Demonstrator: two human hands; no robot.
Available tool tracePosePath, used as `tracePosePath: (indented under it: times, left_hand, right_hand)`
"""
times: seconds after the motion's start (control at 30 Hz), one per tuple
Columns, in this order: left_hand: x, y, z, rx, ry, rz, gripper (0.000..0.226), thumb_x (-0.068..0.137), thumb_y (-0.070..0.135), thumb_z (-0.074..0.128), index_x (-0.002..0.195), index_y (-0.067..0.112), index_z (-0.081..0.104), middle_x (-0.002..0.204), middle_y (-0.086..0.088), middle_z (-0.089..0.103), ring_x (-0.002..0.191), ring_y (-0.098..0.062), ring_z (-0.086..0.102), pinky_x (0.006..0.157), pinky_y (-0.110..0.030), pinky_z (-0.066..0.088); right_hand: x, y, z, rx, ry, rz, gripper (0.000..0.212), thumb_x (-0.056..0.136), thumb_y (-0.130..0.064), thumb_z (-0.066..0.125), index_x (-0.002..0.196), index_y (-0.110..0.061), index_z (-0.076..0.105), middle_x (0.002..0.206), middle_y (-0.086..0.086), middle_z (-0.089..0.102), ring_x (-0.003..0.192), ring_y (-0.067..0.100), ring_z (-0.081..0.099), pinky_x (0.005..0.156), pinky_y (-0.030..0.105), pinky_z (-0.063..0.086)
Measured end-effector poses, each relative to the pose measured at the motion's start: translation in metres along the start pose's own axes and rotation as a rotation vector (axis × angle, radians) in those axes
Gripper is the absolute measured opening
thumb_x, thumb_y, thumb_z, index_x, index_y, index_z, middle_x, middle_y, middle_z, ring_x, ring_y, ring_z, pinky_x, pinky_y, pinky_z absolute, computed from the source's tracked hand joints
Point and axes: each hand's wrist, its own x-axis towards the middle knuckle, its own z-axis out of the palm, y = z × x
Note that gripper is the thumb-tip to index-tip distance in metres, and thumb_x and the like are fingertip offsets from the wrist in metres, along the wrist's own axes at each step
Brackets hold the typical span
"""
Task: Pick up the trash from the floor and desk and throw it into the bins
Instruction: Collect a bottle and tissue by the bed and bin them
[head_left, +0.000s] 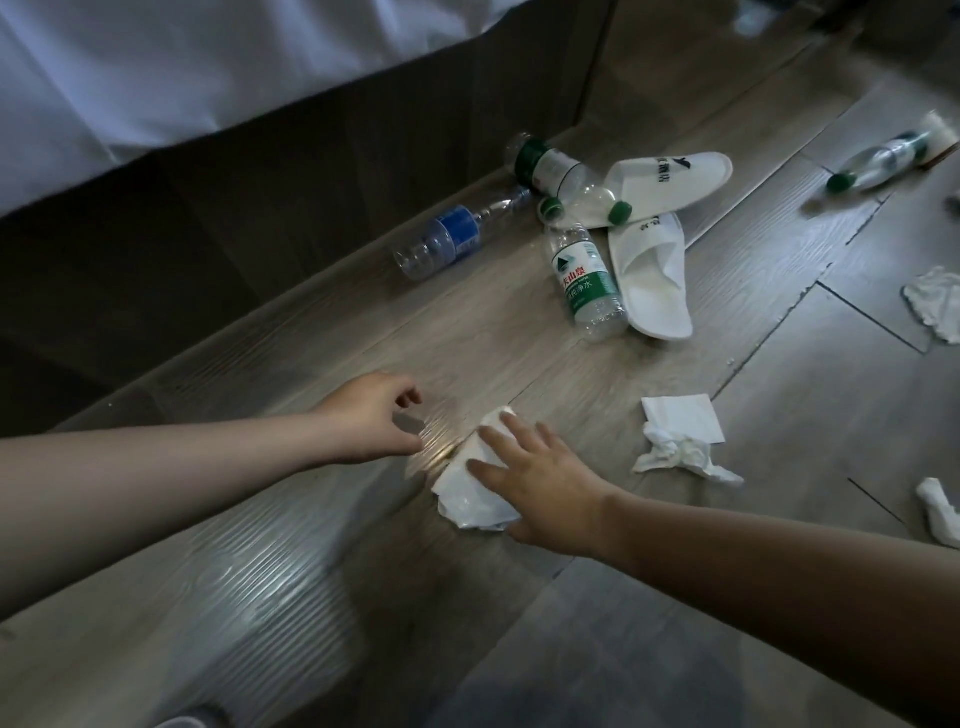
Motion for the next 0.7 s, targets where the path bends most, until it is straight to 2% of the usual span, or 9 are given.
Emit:
tracePosePath:
  times: [0.17,0.3,0.37,0.47,0.57,0.7]
  left_hand:
    - [0.006,0.009,0.003,-0.022,-0.019,0.009,0.057,0.073,0.033,0.078,0.122,0.02,0.054,0.119,0.002,0.057,0.101,-0.015,0.057,0.083,-0.028,0.049]
    - [0.013,0.023,0.007,-0.01,-0.042,0.052,0.057,0.074,0.033,0.077,0.124,0.019,0.054,0.12,0.001,0.057,0.102,-0.016,0.057,0.084,-0.028,0.049]
    - [0.016,0.028,0.008,-0.012,-0.054,0.067,0.056,0.075,0.034,0.076,0.124,0.019,0.054,0.121,0.0,0.057,0.103,-0.016,0.057,0.086,-0.03,0.05]
    - [0.019,0.038,0.007,-0.001,-0.071,0.085,0.056,0.076,0.035,0.074,0.125,0.019,0.053,0.122,0.001,0.056,0.104,-0.016,0.057,0.088,-0.033,0.051]
    - [0.022,0.048,0.006,0.006,-0.078,0.084,0.055,0.077,0.036,0.074,0.125,0.02,0.053,0.122,0.002,0.058,0.103,-0.014,0.057,0.087,-0.031,0.051]
    - [0.025,0.057,0.004,0.04,-0.109,0.079,0.056,0.079,0.039,0.072,0.127,0.019,0.053,0.124,0.001,0.058,0.104,-0.015,0.057,0.085,-0.027,0.05]
  right_hand:
    - [-0.021,0.022,0.011,0.031,-0.022,0.281,0.079,0.089,-0.048,0.057,0.15,-0.017,0.018,0.155,0.017,0.014,0.146,0.042,0.001,0.116,0.061,0.006]
    - [-0.042,0.048,0.012,0.12,0.022,0.441,0.083,0.084,-0.059,0.057,0.149,-0.021,0.02,0.157,0.011,0.013,0.147,0.035,0.001,0.117,0.059,0.003]
    - [-0.052,0.058,0.011,0.236,0.129,0.537,0.092,0.079,-0.065,0.06,0.149,-0.025,0.017,0.16,0.008,0.007,0.148,0.032,0.0,0.118,0.058,0.008]
    - [-0.066,0.077,0.012,0.466,0.263,0.816,0.118,0.065,-0.075,0.066,0.153,-0.027,0.003,0.161,0.009,-0.005,0.147,0.036,-0.001,0.117,0.056,0.016]
    - [-0.069,0.094,0.015,0.821,0.207,1.029,0.138,0.052,-0.08,0.071,0.151,-0.034,-0.014,0.159,0.01,-0.019,0.146,0.04,-0.009,0.116,0.057,0.013]
    - [-0.052,0.102,0.021,1.036,0.009,1.096,0.147,0.045,-0.08,0.072,0.147,-0.036,-0.024,0.155,0.011,-0.031,0.146,0.04,-0.012,0.118,0.056,0.013]
